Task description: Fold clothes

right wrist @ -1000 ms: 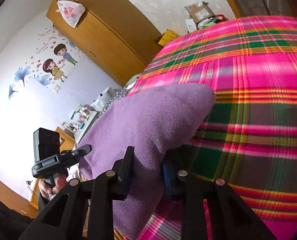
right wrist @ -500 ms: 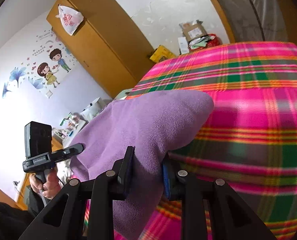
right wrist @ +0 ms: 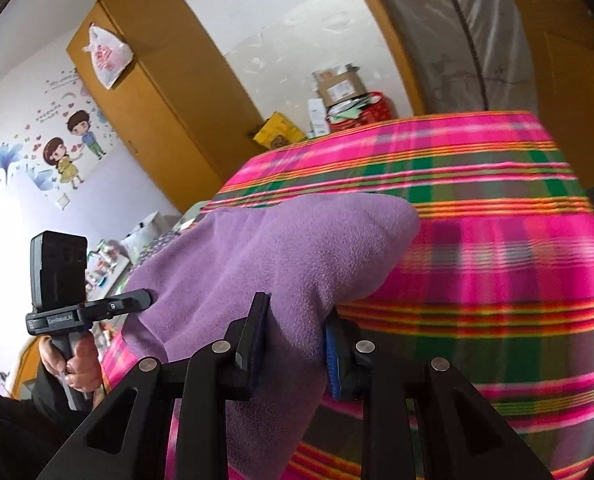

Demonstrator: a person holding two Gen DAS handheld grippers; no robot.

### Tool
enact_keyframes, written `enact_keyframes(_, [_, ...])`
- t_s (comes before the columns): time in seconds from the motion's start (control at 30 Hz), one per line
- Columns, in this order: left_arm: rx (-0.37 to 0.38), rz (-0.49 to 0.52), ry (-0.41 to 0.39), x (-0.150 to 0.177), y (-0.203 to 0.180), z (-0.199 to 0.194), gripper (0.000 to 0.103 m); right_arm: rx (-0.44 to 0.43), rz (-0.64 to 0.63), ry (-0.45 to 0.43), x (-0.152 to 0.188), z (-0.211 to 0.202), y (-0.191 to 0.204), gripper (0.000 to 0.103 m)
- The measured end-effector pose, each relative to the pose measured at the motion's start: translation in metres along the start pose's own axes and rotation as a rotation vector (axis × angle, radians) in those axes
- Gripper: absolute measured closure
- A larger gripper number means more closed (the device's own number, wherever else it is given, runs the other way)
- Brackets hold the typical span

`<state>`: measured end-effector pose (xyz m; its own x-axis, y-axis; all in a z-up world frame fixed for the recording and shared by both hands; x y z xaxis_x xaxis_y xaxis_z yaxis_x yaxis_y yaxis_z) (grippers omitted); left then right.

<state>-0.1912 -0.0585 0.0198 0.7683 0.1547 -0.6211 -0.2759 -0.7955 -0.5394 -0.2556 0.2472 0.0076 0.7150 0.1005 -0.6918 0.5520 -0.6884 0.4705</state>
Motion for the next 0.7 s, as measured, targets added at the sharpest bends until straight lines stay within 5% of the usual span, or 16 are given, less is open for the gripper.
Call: enact_keyframes(0.7, [0.068,0.163,0.009,-0.058,-0.098,0.138,0.086,0.142,0.004,-0.066,-0.060,-0.064,-0.150,0.077])
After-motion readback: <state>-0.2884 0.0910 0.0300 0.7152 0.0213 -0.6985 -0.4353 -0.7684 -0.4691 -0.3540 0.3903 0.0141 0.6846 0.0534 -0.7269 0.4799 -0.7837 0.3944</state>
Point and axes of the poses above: each gripper's, at about its wrist camera, not at the fingertips, and z roughly the way its jaws point, y to its left, x to its underside, the point moved 2 cm from there along z, roughly the way its jaws point, and after that the axes turned 3 degrees about -x, right-handed, at the moved point
